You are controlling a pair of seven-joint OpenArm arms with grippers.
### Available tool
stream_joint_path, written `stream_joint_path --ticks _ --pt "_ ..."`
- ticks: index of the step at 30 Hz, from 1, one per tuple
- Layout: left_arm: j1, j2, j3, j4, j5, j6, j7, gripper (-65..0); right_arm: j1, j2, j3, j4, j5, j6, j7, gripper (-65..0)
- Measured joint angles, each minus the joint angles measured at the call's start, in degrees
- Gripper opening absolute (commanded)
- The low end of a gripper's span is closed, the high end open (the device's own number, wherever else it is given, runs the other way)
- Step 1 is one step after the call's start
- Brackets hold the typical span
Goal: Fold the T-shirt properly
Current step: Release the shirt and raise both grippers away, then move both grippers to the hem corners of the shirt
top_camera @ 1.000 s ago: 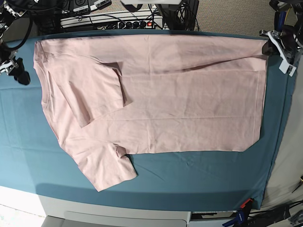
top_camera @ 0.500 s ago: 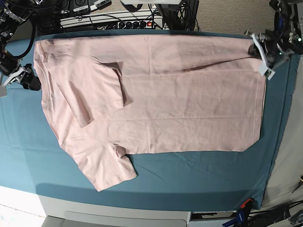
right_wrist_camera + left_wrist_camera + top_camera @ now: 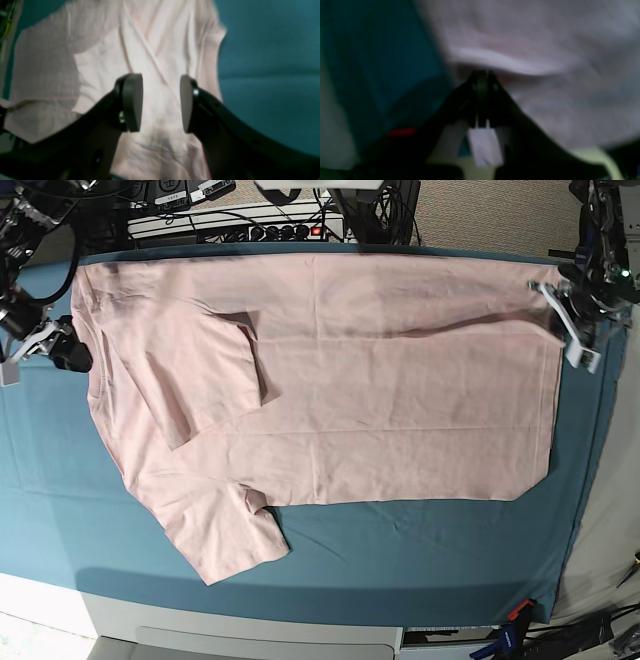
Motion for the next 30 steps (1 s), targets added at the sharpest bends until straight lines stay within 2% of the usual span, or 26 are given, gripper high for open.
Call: stream_joint_path --ticks 2,6,10,11,12,14,16,19,22,25,30 --pt "-1.1 0.1 0.0 0.0 0.8 1.6 0.2 -65.0 0.0 -1.3 0.0 0.0 0.1 0.0 0.0 -40.1" --pt "-4.7 0.2 0.0 0.0 -0.6 1.4 0.0 -65.0 0.0 -3.5 0.0 0.0 -0.2 0.0 0.0 -40.1" --pt "-8.3 0.2 0.0 0.0 -0.8 1.4 -0.1 -65.0 1.7 -5.1 0.0 0.0 -6.2 0.0 0.1 -40.1" --pt "-9.3 0.2 0.0 -0.1 -0.9 1.3 -0.1 -65.0 2.5 -5.3 0.0 0.0 -7.6 0.0 1.2 -40.1" --pt "-10.4 0.2 0.0 -0.4 -1.3 -0.3 -0.3 -65.0 3.6 -5.4 0.0 0.0 -9.7 0.0 3.6 -40.1" --pt "-12.9 0.2 0.0 -2.4 -4.2 -2.1 -0.8 -55.1 6.9 -5.5 0.0 0.0 -15.3 0.2 6.8 -40.0" --pt "-16.0 0.2 0.1 -6.0 -5.7 -1.7 -0.9 -45.8 10.4 -5.6 -0.3 0.0 -20.7 0.0 10.0 -40.0" --pt "-22.5 0.1 0.4 -14.0 -6.7 -1.6 -0.5 -44.8 15.8 -5.0 -4.0 -1.1 -28.3 -0.1 12.5 -40.0" --pt "-29.7 -0.2 3.0 -23.4 -7.8 -1.5 0.2 -44.8 21.2 -4.9 -10.4 -5.9 -33.0 -1.0 15.2 -40.0" --pt "-36.4 0.0 7.6 -31.7 -8.6 -4.4 1.9 -44.8 26.6 -5.2 -17.1 -13.2 -36.4 -1.8 18.1 -40.0" --pt "-46.9 0.3 15.0 -41.9 -8.4 -4.9 3.0 -44.8 36.5 -5.2 -24.6 -26.4 -44.4 -4.1 27.2 -38.5"
